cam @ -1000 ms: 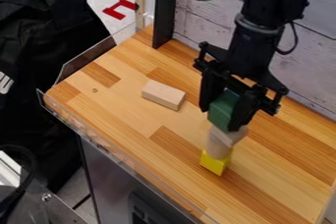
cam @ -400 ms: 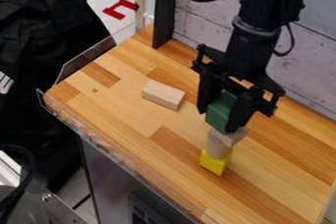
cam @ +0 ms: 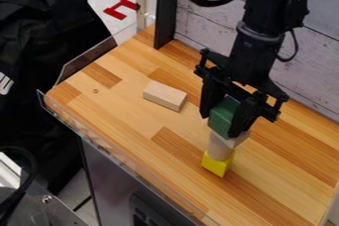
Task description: Place green object on top of a rank
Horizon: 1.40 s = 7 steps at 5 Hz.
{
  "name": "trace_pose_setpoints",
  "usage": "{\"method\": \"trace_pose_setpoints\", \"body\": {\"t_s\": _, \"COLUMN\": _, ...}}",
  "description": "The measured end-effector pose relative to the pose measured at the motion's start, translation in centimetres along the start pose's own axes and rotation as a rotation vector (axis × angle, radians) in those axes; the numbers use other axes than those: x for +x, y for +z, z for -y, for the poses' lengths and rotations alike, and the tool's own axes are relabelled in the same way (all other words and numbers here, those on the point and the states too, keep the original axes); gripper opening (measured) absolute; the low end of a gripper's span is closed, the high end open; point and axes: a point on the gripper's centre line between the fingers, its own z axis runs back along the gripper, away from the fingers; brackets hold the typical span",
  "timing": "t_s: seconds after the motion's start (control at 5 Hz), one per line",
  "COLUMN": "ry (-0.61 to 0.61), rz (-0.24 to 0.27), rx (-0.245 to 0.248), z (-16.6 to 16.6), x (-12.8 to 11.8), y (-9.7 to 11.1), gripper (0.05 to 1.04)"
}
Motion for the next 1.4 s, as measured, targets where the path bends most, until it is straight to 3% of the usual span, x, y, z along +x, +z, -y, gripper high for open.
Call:
{"method": "trace_pose_setpoints", "body": {"t_s": 0.4, "ry": 0.006, "rz": -0.004, "rx": 0.006, "z": -0.1, "x": -0.1, "y": 0.0, "gripper": 0.628}}
{"method": "trace_pose_setpoints", "body": {"t_s": 0.6, "ry": -0.002, "rz": -0.003, "rx": 0.014, "z": -0.1, "x": 0.0, "y": 0.3, "gripper": 0.928}}
{"method": "trace_pose_setpoints", "body": {"t_s": 0.8, "ry": -0.008, "rz": -0.002, "rx": 0.014, "z": -0.1, "x": 0.1, "y": 0.3, "gripper": 1.003}}
{"method": "trace_pose_setpoints", "body": {"t_s": 1.0, "ry": -0.003, "rz": 0.012, "rx": 0.011, "z": -0.2, "x": -0.1, "y": 0.9, "gripper": 1.000}}
{"method": "trace_pose_setpoints", "body": {"t_s": 1.4, "ry": 0.118, "rz": 0.163, "rx": -0.030, "z": -3.0, "x": -0.9, "y": 6.4, "gripper": 1.000}}
